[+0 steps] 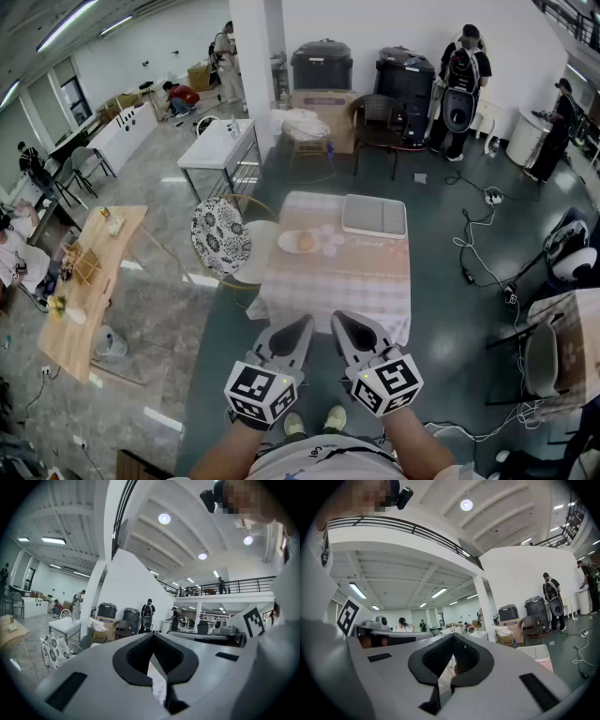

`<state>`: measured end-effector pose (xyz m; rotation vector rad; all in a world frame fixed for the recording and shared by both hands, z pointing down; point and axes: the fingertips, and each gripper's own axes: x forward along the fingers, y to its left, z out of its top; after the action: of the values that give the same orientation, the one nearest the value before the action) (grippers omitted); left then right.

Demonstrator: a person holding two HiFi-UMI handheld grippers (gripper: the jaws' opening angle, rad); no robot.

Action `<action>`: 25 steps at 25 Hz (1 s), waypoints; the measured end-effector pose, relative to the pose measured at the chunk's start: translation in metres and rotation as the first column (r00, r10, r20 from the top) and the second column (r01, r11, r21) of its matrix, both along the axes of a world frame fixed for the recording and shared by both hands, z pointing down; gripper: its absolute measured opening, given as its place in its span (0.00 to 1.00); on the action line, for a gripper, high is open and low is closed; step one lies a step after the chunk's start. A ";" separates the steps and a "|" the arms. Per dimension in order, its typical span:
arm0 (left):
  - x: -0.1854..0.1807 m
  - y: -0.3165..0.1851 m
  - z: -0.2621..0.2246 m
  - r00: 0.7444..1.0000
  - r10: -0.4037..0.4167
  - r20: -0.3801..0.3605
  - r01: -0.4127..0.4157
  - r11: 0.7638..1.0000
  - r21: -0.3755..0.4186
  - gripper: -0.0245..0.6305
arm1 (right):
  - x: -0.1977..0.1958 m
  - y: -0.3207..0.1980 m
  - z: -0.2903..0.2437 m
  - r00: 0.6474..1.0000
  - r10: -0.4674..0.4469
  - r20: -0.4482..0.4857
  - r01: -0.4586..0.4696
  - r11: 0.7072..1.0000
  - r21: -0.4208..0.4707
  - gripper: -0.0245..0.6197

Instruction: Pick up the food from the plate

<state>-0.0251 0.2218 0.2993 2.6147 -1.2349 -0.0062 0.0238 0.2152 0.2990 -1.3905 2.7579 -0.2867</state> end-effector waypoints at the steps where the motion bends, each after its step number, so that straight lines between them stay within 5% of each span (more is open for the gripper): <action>1: 0.001 0.000 0.000 1.000 0.000 0.000 0.000 1.000 0.000 0.05 | 0.001 0.000 0.000 1.000 -0.001 0.000 0.001 1.000 0.000 0.06; 25: 0.027 -0.008 0.003 0.996 -0.075 0.039 0.075 0.997 0.000 0.05 | 0.038 -0.007 0.002 0.999 -0.042 0.034 0.041 0.999 0.014 0.06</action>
<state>0.0019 0.2134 0.3028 2.5766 -1.3453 0.0317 0.0619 0.2082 0.3006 -1.3141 2.7584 -0.2907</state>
